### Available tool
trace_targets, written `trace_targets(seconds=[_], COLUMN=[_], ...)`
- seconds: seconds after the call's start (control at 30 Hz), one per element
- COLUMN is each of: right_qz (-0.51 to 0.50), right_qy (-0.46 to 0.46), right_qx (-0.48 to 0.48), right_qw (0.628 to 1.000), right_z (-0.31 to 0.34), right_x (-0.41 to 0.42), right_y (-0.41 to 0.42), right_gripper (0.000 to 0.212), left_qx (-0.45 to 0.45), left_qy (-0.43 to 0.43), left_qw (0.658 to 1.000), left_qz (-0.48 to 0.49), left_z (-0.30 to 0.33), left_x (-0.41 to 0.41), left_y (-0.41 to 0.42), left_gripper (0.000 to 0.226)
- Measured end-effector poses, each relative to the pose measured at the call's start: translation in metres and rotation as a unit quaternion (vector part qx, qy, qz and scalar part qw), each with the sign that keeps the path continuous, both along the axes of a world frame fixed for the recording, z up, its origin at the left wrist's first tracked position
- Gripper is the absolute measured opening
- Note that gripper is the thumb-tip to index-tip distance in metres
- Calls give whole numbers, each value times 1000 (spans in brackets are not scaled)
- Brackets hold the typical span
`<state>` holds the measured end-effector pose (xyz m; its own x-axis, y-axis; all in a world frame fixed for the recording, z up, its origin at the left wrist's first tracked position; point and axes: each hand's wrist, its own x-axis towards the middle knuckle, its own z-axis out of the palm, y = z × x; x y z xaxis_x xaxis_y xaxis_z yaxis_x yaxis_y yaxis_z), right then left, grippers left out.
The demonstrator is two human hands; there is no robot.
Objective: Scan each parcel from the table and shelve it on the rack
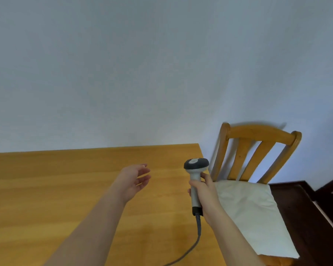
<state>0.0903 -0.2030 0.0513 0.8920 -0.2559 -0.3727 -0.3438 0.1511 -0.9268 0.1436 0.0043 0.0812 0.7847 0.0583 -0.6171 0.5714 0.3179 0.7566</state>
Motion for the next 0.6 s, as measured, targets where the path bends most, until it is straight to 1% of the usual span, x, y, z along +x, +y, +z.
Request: trace_targets(seconds=[0.1, 0.2, 0.33, 0.43, 0.6], right_qz=[23, 32, 40, 52, 56], right_qy=[8, 19, 63, 87, 115], right_qx=[-62, -156, -247, -284, -306], right_qw=[998, 987, 966, 953, 944], right_z=[-31, -71, -120, -147, -180], right_x=[27, 44, 52, 53, 53], right_y=[-4, -6, -6, -7, -3], right_gripper=[41, 53, 58, 62, 65], left_qx=[7, 16, 22, 27, 33], left_qy=[19, 45, 75, 98, 128], left_qw=[1000, 999, 997, 995, 991], left_qz=[5, 7, 7, 12, 20], left_z=[-14, -33, -55, -71, -93], left_x=[24, 41, 55, 59, 60], left_y=[-5, -9, -10, -8, 2], left_gripper=[14, 13, 17, 18, 17])
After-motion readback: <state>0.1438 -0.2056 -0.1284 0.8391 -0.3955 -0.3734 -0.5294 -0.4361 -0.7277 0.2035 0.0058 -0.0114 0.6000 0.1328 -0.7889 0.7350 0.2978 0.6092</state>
